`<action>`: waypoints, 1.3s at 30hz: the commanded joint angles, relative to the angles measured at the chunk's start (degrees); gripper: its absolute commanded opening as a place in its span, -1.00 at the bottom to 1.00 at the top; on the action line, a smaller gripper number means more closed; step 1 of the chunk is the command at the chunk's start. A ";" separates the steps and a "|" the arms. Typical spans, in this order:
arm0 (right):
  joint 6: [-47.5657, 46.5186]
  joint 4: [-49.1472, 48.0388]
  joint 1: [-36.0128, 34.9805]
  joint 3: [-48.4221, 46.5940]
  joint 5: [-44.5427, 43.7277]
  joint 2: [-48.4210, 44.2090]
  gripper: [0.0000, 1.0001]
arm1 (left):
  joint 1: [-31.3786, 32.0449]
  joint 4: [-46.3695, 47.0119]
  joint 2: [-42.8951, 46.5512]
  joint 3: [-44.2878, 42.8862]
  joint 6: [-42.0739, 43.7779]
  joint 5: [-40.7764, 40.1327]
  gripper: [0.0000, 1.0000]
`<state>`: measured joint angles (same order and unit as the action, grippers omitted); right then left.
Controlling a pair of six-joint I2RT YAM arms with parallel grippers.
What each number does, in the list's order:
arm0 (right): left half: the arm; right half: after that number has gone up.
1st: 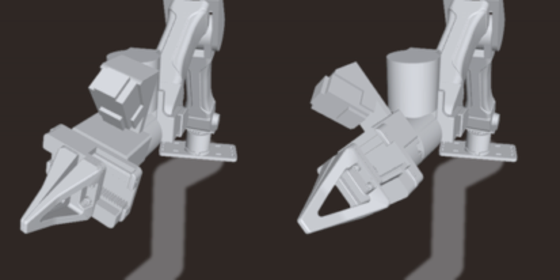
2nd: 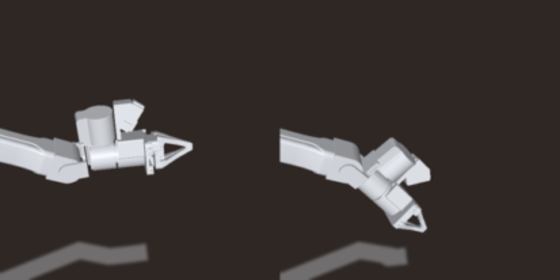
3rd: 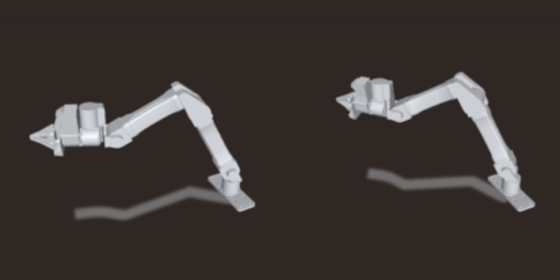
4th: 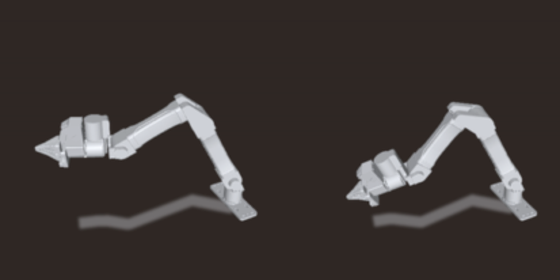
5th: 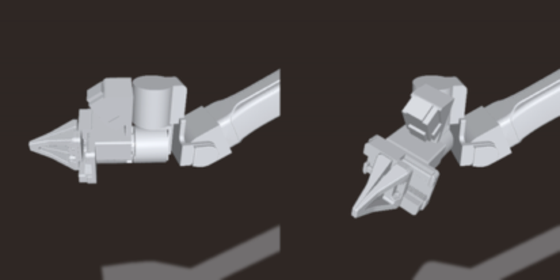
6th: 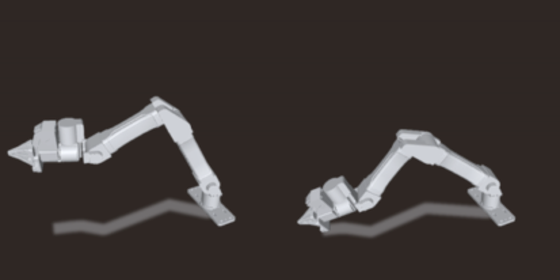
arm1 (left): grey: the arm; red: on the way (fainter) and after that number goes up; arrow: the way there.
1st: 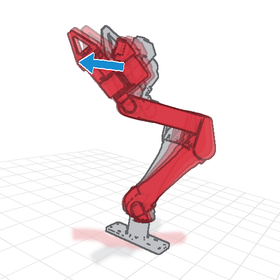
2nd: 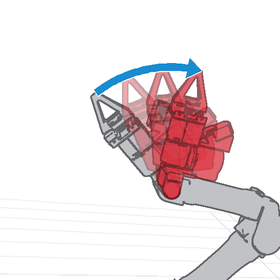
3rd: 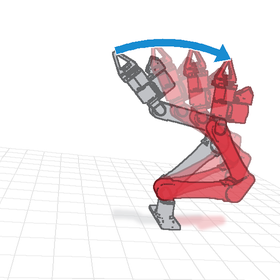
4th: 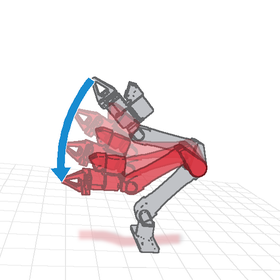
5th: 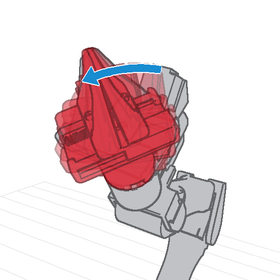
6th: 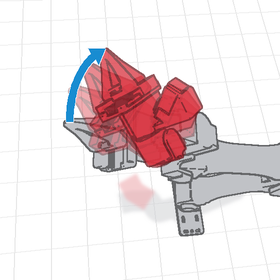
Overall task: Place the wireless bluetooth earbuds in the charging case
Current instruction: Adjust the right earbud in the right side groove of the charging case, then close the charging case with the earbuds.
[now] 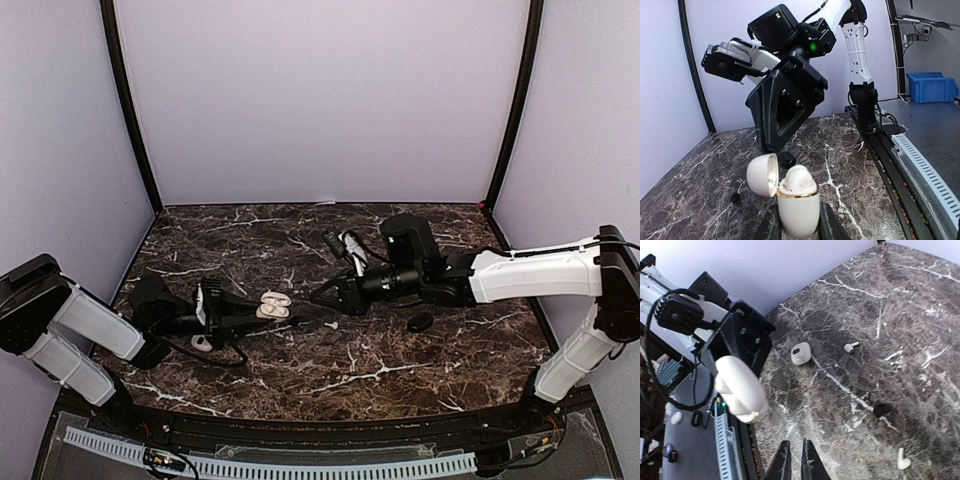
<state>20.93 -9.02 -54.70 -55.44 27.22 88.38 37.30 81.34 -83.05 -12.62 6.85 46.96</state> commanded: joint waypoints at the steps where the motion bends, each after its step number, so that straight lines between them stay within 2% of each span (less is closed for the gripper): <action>1: -5.85 -4.52 0.55 -0.58 -8.33 1.00 -0.89 | 0.19 4.49 1.27 -2.27 -4.05 4.41 -1.00; 5: -7.37 -7.80 0.51 -3.00 -3.49 5.40 -0.99 | 0.14 -3.03 3.73 -5.98 -7.42 4.68 -1.00; 8: -7.16 -13.14 0.47 -3.63 3.21 6.93 -1.00 | 0.23 -13.40 5.48 -9.48 -7.55 2.31 -1.00; 13: -4.97 -21.25 0.47 -3.84 10.57 7.47 -1.00 | 0.24 -20.92 5.11 -11.89 -9.04 -1.37 -1.00; 22: -5.34 -36.56 0.47 7.89 12.50 -1.75 -1.00 | -0.79 -31.77 -1.11 -18.48 -16.20 -5.42 -1.00; 24: -6.34 -37.08 0.47 10.04 10.92 -3.62 -1.00 | -2.24 -33.37 -2.59 -19.91 -18.50 -4.21 -1.00; 27: -7.79 -35.53 0.68 10.94 7.64 -4.58 -1.00 | -3.02 -29.13 -3.24 -18.94 -19.77 0.95 -1.00; 29: -8.17 -34.61 0.81 10.94 6.89 -4.90 -1.00 | -3.02 -27.50 -3.00 -18.07 -20.08 0.57 -1.00; 33: -8.00 -33.39 1.07 11.34 2.69 -5.26 -1.00 | -3.02 -30.22 -3.43 -19.44 -20.03 1.62 -1.00; 35: -8.01 -30.82 1.29 10.30 -1.06 -4.16 -1.00 | -3.02 -29.89 -3.53 -19.48 -20.17 3.07 -1.00; 39: -7.39 -21.28 1.73 5.31 -9.26 0.06 -1.00 | -3.02 -23.37 -2.67 -17.16 -18.70 8.77 -1.00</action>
<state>13.58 -38.04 -53.56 -45.19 27.44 84.47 34.02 52.18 -87.02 -31.22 -12.49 49.69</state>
